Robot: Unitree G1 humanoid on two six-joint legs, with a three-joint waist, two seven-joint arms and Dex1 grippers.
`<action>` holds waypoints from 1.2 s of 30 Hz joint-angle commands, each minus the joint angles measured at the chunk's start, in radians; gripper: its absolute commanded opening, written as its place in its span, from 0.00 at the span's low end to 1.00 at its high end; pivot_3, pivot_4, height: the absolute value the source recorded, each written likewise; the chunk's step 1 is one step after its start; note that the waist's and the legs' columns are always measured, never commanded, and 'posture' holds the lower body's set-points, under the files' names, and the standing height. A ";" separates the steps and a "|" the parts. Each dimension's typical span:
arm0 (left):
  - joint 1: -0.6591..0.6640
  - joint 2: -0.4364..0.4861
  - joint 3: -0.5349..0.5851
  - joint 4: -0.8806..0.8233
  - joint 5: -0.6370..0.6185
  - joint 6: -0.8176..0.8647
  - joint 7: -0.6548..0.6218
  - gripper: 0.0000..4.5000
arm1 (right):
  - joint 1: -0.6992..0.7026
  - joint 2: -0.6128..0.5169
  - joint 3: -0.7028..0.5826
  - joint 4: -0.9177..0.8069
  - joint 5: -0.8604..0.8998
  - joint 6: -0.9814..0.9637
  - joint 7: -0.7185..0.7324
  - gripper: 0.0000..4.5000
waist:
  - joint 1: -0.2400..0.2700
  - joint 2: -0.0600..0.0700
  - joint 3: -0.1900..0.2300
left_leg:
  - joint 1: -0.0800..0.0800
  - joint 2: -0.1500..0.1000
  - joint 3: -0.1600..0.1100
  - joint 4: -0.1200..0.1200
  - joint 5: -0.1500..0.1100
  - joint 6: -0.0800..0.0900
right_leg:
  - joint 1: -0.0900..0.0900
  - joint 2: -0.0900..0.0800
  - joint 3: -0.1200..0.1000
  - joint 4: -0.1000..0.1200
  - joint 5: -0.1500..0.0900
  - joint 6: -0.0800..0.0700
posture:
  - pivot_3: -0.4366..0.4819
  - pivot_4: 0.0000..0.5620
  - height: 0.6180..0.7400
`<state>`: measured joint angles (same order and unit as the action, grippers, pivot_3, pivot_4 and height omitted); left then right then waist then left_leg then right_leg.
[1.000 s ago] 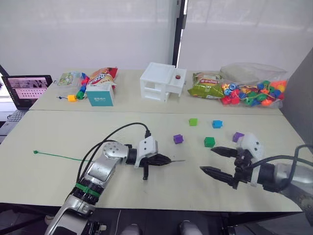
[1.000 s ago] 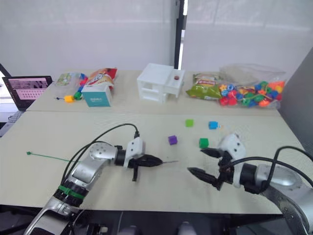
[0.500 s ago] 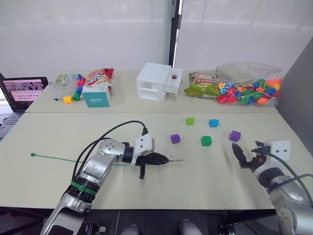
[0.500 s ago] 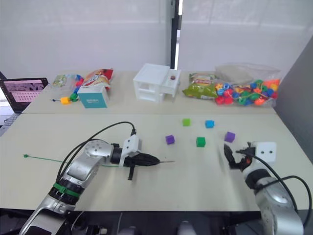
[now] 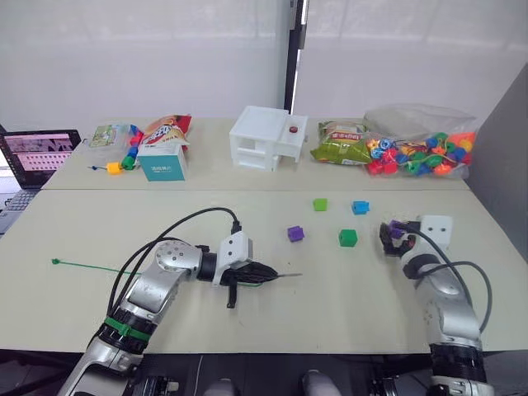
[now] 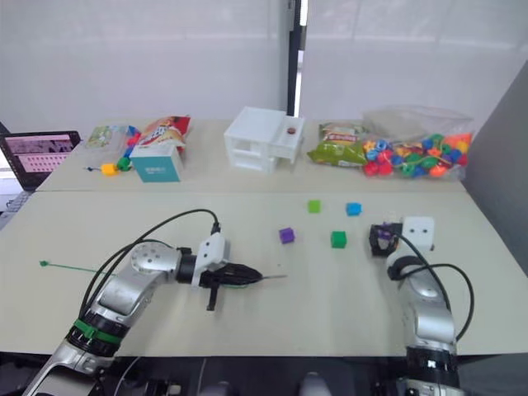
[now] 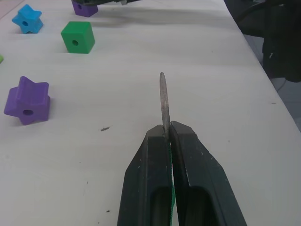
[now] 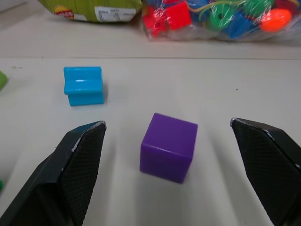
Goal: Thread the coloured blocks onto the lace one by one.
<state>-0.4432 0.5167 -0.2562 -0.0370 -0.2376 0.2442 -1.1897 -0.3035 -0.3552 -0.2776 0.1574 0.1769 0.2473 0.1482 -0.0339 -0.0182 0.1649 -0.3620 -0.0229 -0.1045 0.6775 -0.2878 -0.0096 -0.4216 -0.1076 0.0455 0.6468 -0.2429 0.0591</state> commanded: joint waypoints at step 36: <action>-0.011 0.021 -0.029 0.093 -0.005 -0.057 -0.074 0.00 | 0.519 0.015 0.190 -0.925 0.212 0.310 0.004 0.27 | -0.005 0.003 -0.001 | 0.000 0.000 -0.001 -0.001 0.000 0.001 | 0.000 0.001 0.000 0.000 0.000 0.000 | 0.48 0.27 1.00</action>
<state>-0.4335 0.5395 -0.2846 0.0497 -0.2367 0.2150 -1.2405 0.1931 -0.3511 -0.1366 -0.6738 0.3881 0.5301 0.1719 -0.0388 -0.0151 0.1642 -0.3618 -0.0228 -0.1057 0.6771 -0.2882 -0.0090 -0.4210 -0.1070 0.0456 0.6463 -0.2432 0.0589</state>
